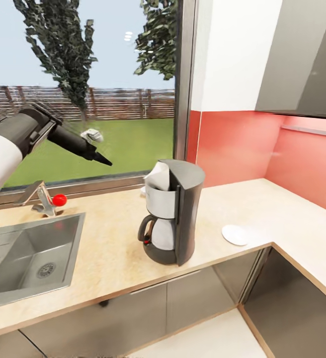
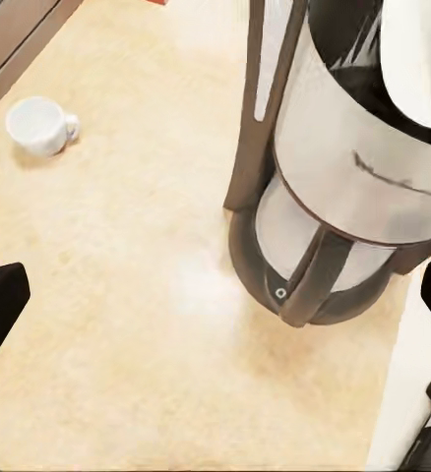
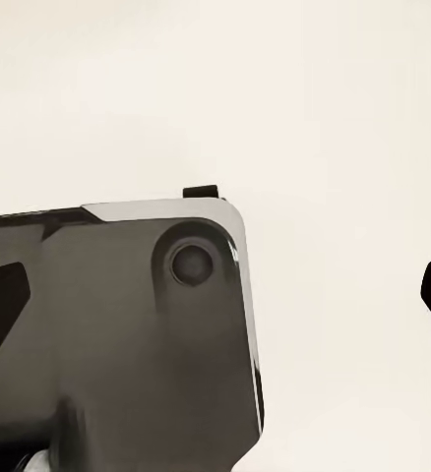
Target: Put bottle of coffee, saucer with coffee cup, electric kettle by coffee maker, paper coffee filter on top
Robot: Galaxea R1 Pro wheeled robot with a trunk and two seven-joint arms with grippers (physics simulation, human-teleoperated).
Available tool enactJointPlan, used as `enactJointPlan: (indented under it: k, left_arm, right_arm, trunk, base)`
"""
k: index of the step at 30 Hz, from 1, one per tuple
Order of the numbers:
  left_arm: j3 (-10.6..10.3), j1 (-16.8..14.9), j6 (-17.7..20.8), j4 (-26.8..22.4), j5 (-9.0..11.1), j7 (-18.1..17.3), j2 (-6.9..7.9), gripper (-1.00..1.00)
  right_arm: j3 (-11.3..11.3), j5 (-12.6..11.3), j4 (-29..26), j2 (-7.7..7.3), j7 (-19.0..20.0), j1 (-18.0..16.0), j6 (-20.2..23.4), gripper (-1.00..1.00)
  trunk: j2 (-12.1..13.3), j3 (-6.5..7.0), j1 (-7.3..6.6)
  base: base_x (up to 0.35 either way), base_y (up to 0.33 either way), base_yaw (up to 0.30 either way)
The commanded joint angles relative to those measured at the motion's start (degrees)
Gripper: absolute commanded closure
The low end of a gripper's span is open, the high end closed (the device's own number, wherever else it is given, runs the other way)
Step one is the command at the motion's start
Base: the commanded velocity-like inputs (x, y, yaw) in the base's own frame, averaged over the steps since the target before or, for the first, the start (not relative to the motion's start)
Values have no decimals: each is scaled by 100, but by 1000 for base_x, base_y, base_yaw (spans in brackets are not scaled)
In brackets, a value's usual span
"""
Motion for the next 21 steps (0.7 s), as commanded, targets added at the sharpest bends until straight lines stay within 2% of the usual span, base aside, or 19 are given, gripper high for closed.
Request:
enactJointPlan:
  k: [1,4,8,9,11,13,14,15,18,19,20,21]
  left_arm:
    - [-13,100,-32,-4,15,51,14,-100]
    - [16,387,-291,10,73,284,28,-100]
    - [270,904,-568,-6,540,619,44,-100]
    - [298,978,-631,-14,605,661,47,-100]
    - [369,1282,-958,-37,805,802,54,-100]
    - [410,1570,-1315,-46,899,865,63,-100]
    - [447,1831,-1569,-46,995,869,92,-100]
    - [538,2201,-1736,-53,1281,841,225,-100]
    - [570,2510,-1998,-59,1543,831,356,-100]
    - [576,2625,-2193,-59,1625,825,393,-100]
    - [584,2857,-2626,-57,1740,784,439,-100]
    - [585,2911,-2717,-56,1762,766,446,-100]
  right_arm:
    - [-5,-39,1,1,3,-3,-20,-100]
    - [-4,-33,7,7,1,-3,-21,-100]
    - [-4,-32,9,9,0,-3,-21,-100]
    - [-4,-32,9,9,0,-3,-21,-100]
    - [-4,-31,9,8,-2,-3,-20,-100]
    - [-4,-31,10,9,-5,-3,-24,-100]
    - [-4,-31,10,8,0,-3,-26,-100]
    - [2,-28,16,3,1,-3,-31,-100]
    - [4,-24,17,-4,-2,-3,-35,-100]
    - [4,-23,18,-9,0,-3,-36,-100]
    - [4,-22,18,-13,-2,-3,-37,-100]
    - [4,-22,18,-14,-3,-3,-37,-100]
  trunk:
    - [-13,-12,3]
    - [-13,-12,3]
    - [-13,-12,3]
    - [-13,-12,3]
    - [-13,-12,3]
    - [-13,-12,3]
    - [-13,-12,3]
    - [-13,-12,3]
    - [-13,-12,3]
    - [-13,-12,3]
    - [-13,-12,3]
    - [-13,-12,3]
  base:
    - [0,0,275]
    - [0,0,276]
    - [0,0,277]
    - [0,0,277]
    - [0,0,277]
    - [0,0,215]
    - [0,0,72]
    - [0,0,19]
    - [0,0,9]
    - [0,0,4]
    - [0,0,2]
    - [0,0,1]
